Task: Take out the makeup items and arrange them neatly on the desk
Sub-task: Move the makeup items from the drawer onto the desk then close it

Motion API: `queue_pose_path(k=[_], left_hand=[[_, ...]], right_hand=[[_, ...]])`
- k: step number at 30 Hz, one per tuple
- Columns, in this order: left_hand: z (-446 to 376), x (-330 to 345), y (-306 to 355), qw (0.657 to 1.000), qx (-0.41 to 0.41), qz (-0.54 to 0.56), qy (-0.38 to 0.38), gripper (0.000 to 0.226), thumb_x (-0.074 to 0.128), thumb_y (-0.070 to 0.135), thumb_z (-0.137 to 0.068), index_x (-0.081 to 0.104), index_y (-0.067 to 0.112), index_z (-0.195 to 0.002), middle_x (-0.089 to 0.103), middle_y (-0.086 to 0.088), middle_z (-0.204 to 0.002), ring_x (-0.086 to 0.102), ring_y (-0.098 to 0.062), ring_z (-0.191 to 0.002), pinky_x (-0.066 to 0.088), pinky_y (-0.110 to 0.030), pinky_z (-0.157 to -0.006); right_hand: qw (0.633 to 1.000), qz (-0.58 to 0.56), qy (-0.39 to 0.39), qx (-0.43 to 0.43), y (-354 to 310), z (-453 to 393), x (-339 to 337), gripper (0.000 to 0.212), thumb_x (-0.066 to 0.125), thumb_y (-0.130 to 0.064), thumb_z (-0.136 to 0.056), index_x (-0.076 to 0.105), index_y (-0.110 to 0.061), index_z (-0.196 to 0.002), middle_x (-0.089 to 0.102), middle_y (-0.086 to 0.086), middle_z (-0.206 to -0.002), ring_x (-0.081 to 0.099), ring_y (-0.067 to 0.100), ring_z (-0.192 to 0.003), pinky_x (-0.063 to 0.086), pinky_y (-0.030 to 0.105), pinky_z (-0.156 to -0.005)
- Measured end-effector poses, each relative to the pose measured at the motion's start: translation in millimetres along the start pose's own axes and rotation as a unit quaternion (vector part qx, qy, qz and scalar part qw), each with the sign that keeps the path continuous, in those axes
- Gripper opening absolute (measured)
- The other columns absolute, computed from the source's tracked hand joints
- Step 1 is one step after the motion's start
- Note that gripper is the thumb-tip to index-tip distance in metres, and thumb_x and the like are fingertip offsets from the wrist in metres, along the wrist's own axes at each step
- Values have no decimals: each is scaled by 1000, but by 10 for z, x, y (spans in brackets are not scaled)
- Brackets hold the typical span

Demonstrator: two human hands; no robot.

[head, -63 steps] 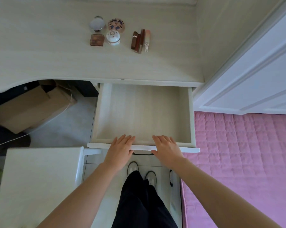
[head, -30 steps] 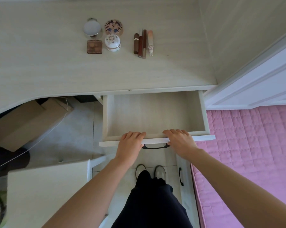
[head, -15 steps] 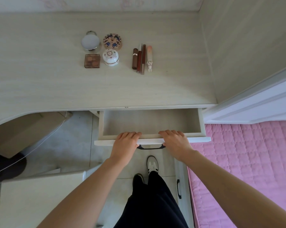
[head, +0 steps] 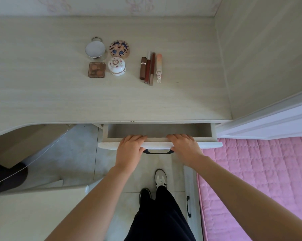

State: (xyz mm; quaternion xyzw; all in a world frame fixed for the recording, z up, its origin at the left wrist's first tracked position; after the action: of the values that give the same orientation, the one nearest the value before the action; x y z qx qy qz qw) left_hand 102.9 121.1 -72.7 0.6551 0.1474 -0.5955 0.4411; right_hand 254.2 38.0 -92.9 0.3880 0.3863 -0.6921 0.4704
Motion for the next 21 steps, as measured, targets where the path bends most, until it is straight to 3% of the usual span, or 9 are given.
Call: queue_pose_path(k=[5, 9, 14, 16, 18, 19, 21], left_hand=[[1, -5, -40, 999, -36, 33, 0, 40, 74, 7, -74, 69, 18, -112, 68, 5, -113, 59, -23, -103, 47, -36, -94], [62, -54, -78, 996, -51, 75, 3, 28, 68, 5, -82, 72, 16, -108, 67, 2, -118, 56, -20, -114, 44, -34, -99], [255, -281, 4, 986, -69, 130, 81, 14, 68, 6, -84, 73, 12, -95, 71, 2, -95, 62, -15, -95, 44, -19, -79], [356, -278, -30, 968, -128, 199, 82, 8, 65, 12, -87, 72, 13, -90, 71, 4, -88, 64, -11, -86, 45, -17, -75], [454, -125, -182, 917, -258, 300, 45, 11, 61, 17, -90, 70, 13, -84, 71, 5, -83, 66, -10, -82, 49, -19, -78], [514, 5, -280, 871, -337, 356, 18, 14, 59, 19, -92, 68, 12, -84, 71, 2, -84, 67, -12, -82, 51, -25, -84], [647, 280, -390, 737, -474, 481, -28, 24, 55, 25, -95, 65, 4, -102, 71, -9, -98, 68, -21, -87, 52, -35, -85]], right_hand=[[999, -46, -2, 3, 9, 31, -76, 45, 52, -24, -95, 41, -21, -139, 52, 0, -136, 44, 22, -127, 28, 32, -109], [996, -94, -5, 5, 64, 108, -168, 41, 50, -19, -96, 46, -18, -136, 52, 1, -135, 46, 23, -125, 36, 33, -104], [984, -163, 66, 26, 65, 386, -332, 34, 48, -9, -94, 55, -10, -128, 56, 6, -127, 49, 23, -119, 42, 31, -93], [972, -207, 106, 43, 57, 524, -382, 31, 48, -9, -95, 57, -8, -124, 59, 8, -121, 51, 23, -116, 44, 30, -90], [952, -269, 121, 87, 85, 634, -347, 27, 48, -11, -95, 60, -9, -119, 62, 7, -113, 56, 22, -106, 45, 29, -82], [938, -301, 118, 127, 137, 665, -280, 24, 46, -13, -96, 61, -9, -114, 64, 5, -103, 58, 23, -96, 45, 29, -74], [883, -387, 88, 251, 312, 716, -75, 22, 42, -19, -96, 60, -6, -101, 62, 3, -80, 57, 25, -77, 43, 30, -61]])
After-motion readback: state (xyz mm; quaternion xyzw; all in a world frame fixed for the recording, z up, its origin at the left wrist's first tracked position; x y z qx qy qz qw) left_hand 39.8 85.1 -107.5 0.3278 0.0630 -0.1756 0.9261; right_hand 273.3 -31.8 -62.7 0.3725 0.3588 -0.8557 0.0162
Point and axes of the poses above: each hand's wrist, its own z-axis away from the middle knuckle, its own x-axis out of the palm, y = z × x, the point moved 9 cm from there along -z, towards the middle knuckle
